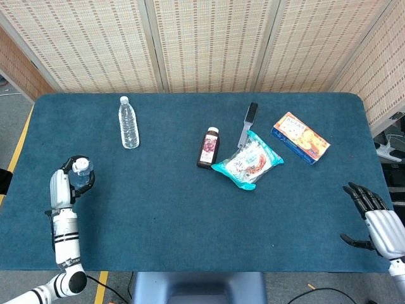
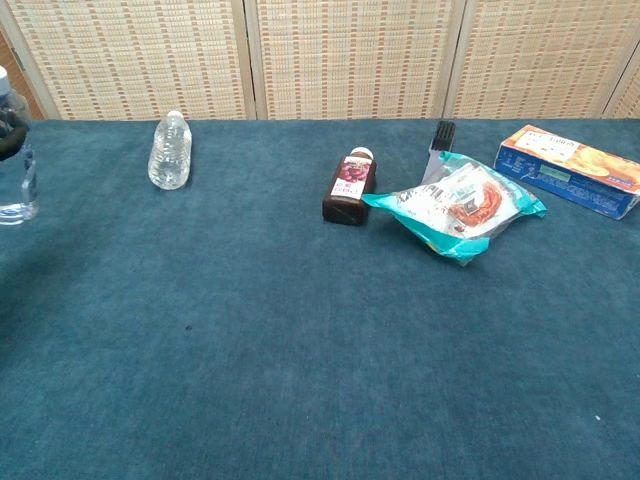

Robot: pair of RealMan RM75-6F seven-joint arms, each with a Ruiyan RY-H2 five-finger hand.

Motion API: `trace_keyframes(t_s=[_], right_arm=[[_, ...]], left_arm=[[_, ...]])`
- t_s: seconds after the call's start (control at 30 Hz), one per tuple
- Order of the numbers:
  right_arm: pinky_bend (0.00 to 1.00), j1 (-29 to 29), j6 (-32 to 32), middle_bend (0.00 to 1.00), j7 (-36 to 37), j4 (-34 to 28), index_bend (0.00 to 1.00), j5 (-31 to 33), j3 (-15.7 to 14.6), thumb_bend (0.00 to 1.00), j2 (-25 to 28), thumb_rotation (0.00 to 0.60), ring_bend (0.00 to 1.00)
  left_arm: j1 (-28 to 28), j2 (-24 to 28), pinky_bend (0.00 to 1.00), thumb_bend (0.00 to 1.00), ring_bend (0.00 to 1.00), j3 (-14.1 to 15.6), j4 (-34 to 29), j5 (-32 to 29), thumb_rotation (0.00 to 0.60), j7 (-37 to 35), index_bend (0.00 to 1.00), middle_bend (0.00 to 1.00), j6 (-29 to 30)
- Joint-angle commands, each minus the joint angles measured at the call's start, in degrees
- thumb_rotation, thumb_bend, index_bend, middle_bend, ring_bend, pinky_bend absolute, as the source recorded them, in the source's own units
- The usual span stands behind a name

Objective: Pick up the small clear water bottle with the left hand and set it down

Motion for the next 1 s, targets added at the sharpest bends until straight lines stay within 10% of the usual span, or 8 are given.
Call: trace_keyframes(t_s=[0.03,0.17,0.43,0.63,1.0], right_arm=[[0.11,0.0,0.1,0.00,-0.1,0.1,0.00,0.0,0.0,0.06,-0.1,0.600,0.00],[0.11,0.0,0.2,0.00,0.0,0.1,0.00,0.0,0.0,0.06,-0.1,0.600,0.00],[0.11,0.1,0.0,0.00,-0.2,0.1,0.00,0.0,0.0,0.06,-0.2,0.600,0.00],[0.11,0.3,-0.4,0.00,-0.4,0.0,0.00,0.0,-0.2,0.06,-0.2,0.600,0.00],[0.11,0.3,-0.4,0.00,-0.5,0.0,0.00,-0.1,-0.3,0.06,-0.1,0.600,0.00]], left_arm=[[2.2,4.2,0.37,0.55,0.45,-3.1,-9.6,-1.9,0.600,-25.2,0.52,0.54,-9.2],[2.6,6.6,0.39,0.55,0.45,-3.8,-11.5,-4.1,0.600,-29.3,0.53,0.55,-13.2],[0.1,-0.2,0.40,0.67,0.46,0.6,1.6,-3.3,0.600,2.6,0.54,0.54,-0.4],[-1.2,-5.1,0.40,0.72,0.46,3.7,13.2,2.4,0.600,13.3,0.54,0.54,7.5],[2.4,3.3,0.40,0.68,0.46,0.2,-9.2,-2.2,0.600,-20.3,0.54,0.55,-7.7]])
